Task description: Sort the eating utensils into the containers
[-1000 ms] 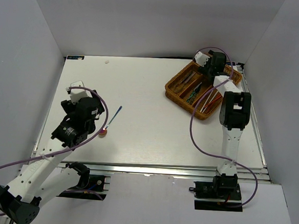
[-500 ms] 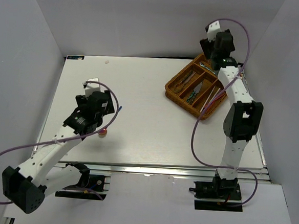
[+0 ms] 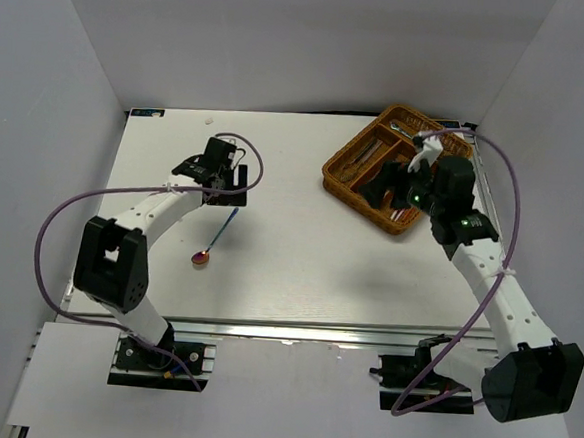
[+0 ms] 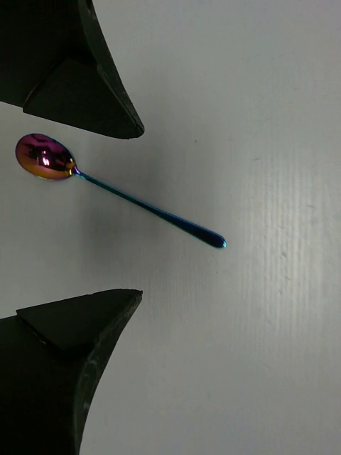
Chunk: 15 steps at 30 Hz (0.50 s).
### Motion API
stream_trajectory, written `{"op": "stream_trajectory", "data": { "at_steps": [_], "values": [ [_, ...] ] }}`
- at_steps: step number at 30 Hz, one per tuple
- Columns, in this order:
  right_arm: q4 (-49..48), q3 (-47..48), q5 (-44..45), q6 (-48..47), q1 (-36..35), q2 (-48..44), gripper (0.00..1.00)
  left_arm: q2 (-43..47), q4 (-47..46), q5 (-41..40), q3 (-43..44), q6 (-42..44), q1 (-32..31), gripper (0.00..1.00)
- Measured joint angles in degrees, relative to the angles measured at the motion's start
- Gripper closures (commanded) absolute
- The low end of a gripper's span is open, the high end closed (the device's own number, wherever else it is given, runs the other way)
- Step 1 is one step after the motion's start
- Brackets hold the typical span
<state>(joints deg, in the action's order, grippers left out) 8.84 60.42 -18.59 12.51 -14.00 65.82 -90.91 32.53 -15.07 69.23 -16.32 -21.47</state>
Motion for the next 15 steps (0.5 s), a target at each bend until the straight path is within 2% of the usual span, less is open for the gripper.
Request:
{"op": "stream_trajectory", "data": {
  "at_steps": [4,5,9,15],
  "values": [
    [5.8,-7.7,-1.1,2.1,-0.8,-4.0,0.11,-4.5,2.8,5.2,-1.4,1.3,3.8,0.09],
    [6.9,-8.3,-1.2,2.3,-0.8,-5.3,0.11,-4.8,3.2,5.9,-2.1,1.4,4.0,0.13],
    [7.7,-9.3,-2.7,2.6,-0.9,-10.7,0.11,-5.9,3.5,10.0,-4.7,1.7,5.6,0.19],
    [7.6,-9.3,-4.5,3.2,-1.9,-12.4,0.11,-7.4,3.6,12.2,-9.1,1.2,7.3,0.2]
  ]
}}
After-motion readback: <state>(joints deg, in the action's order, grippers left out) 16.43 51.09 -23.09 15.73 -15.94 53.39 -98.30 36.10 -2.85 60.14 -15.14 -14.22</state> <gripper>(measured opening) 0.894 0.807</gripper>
